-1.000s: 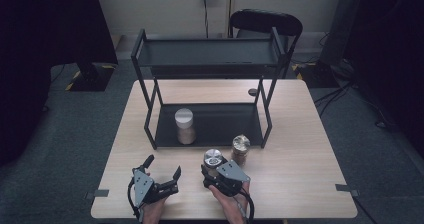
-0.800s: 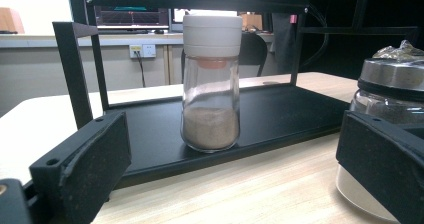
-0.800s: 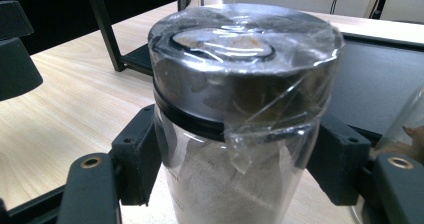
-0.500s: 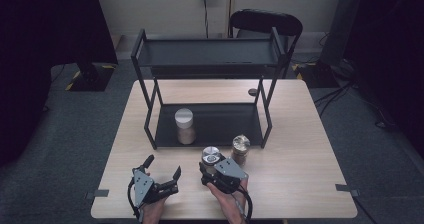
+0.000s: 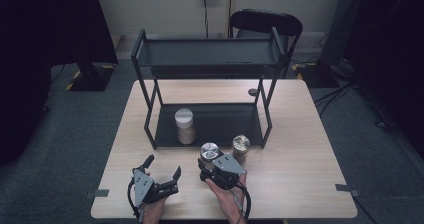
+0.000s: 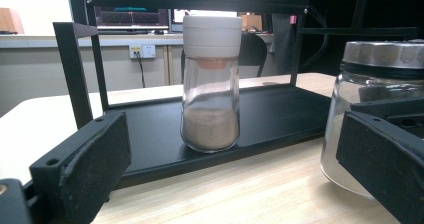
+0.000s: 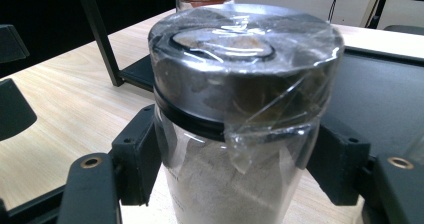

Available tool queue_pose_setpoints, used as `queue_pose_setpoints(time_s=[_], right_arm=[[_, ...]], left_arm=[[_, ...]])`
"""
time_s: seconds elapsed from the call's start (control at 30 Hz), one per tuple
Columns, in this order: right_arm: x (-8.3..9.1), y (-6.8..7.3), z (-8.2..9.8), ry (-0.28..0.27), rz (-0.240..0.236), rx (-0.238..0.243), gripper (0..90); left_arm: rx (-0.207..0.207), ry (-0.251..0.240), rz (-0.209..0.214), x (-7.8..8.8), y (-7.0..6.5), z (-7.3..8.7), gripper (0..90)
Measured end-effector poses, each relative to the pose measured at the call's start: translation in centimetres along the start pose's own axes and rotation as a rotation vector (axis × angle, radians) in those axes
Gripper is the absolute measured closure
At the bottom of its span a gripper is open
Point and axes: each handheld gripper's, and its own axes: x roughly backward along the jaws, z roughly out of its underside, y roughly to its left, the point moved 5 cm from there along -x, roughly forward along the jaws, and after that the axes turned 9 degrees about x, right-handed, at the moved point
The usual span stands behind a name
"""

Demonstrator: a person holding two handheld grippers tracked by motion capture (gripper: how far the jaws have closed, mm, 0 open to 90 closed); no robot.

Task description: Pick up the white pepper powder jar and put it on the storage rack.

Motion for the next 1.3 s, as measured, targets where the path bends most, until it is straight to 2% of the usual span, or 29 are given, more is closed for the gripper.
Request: queue_pose_setpoints(time_s=[0.53, 0.83, 1.3], right_arm=[[-1.2, -0.5, -0.9, 0.006, 0.014, -0.012, 30.7], [-2.0, -0.8, -1.9, 0.013, 0.026, 0.018, 30.7], [-3.0, -1.7, -3.0, 0.004, 0.032, 0.002, 30.7]], left_arm=[[-0.001, 0.003, 0.004, 0.0, 0.0, 0.0, 0.3], [-0.005, 0.003, 0.003, 0.0, 0.0, 0.0, 0.3], [-0.004, 0.003, 0.005, 0.0, 0.0, 0.0, 0.3]])
